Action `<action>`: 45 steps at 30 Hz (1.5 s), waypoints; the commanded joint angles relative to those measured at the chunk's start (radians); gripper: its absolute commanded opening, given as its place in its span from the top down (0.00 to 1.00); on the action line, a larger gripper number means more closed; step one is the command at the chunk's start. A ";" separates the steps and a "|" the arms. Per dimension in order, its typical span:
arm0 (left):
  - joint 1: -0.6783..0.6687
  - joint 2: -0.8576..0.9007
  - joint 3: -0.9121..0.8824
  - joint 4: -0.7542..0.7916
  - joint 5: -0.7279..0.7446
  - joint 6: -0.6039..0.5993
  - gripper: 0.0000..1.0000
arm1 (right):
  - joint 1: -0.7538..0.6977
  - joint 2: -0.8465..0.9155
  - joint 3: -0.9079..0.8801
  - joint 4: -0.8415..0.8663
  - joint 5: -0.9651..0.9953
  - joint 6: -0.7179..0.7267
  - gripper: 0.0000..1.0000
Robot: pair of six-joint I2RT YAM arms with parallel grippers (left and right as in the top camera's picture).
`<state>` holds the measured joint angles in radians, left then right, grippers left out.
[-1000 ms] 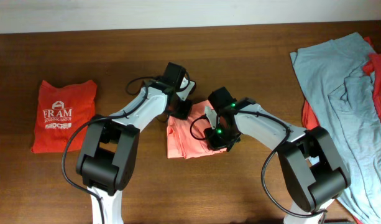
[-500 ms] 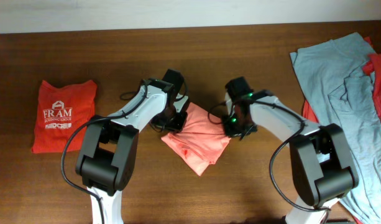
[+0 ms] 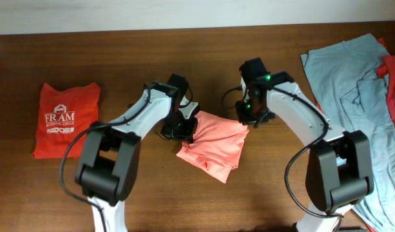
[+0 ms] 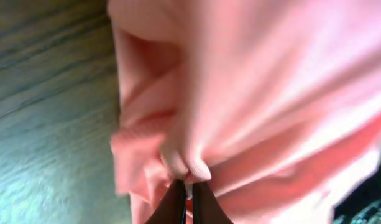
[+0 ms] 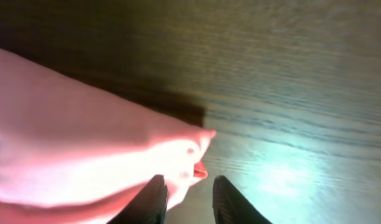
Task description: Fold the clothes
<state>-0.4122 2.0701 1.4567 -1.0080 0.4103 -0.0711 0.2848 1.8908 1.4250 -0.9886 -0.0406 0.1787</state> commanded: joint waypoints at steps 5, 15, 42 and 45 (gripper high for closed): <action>0.005 -0.278 0.006 0.055 -0.223 0.024 0.34 | 0.001 -0.055 0.200 -0.170 0.080 -0.006 0.69; 0.080 -0.143 0.006 0.174 -0.015 0.095 0.18 | 0.001 -0.132 0.237 -0.264 0.080 -0.006 0.69; 0.058 0.137 0.005 0.113 0.303 0.223 0.77 | 0.001 -0.136 0.237 -0.307 0.079 -0.005 0.68; 0.058 0.136 0.005 0.114 0.304 0.224 0.99 | 0.001 -0.136 0.237 -0.311 0.079 -0.005 0.68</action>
<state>-0.3470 2.1918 1.4696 -0.8932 0.6888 0.1272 0.2848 1.7756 1.6440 -1.2938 0.0193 0.1791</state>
